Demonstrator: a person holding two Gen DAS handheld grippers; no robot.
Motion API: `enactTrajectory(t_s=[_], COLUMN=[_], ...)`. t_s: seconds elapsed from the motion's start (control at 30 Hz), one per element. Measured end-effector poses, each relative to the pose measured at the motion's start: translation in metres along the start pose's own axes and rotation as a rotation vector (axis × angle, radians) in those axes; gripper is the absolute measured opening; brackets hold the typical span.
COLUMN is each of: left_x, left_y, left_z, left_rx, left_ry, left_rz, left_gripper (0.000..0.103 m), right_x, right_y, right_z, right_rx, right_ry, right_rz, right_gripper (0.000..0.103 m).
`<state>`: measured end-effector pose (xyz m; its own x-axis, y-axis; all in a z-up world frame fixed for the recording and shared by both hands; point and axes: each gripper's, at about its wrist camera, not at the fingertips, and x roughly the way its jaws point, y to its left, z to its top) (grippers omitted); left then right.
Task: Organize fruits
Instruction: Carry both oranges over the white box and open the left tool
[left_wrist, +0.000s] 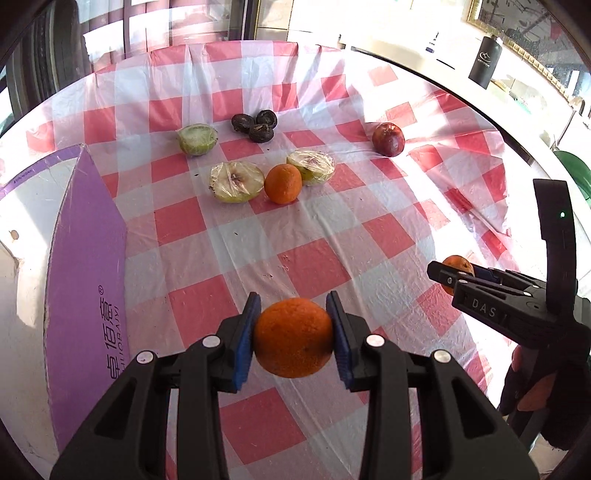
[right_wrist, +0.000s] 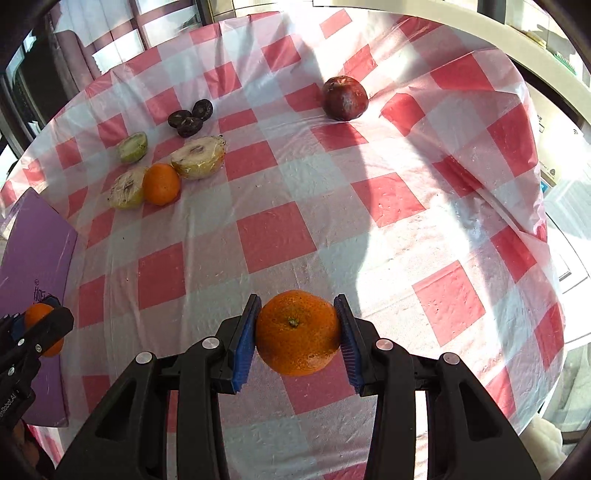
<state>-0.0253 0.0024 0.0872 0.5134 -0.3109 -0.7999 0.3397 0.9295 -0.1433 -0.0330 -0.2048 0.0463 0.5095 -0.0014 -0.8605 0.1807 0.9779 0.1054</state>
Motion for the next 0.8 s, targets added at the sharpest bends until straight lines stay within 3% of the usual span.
enactTrajectory(t_s=[0.2, 0.37, 0.63, 0.8], left_x=[-0.064, -0.106, -0.14, -0.139], left_y=[0.027, 0.079, 0.179, 0.223], left_z=[0.012, 0.004, -0.038, -0.069], left_rx=[-0.001, -0.046, -0.173, -0.213], left_ry=[-0.135, -0.194, -0.147, -0.026], left_rz=[-0.025, 0.032, 0.23, 0.35], left_gripper=[0.037, 0.037, 0.037, 0.037], right_x=[-0.032, -0.055, -0.091, -0.091], right_y=[0.043, 0.106, 0.23, 0.306], right_z=[0.001, 0.007, 0.004, -0.022], right_rx=[-0.02, -0.085, -0.293, -0.518], right_ry=[-0.039, -0.086, -0.134, -0.037], right_rz=[0.065, 0.161, 0.363, 0.408], right_gripper=[0.041, 0.041, 0.041, 0.041])
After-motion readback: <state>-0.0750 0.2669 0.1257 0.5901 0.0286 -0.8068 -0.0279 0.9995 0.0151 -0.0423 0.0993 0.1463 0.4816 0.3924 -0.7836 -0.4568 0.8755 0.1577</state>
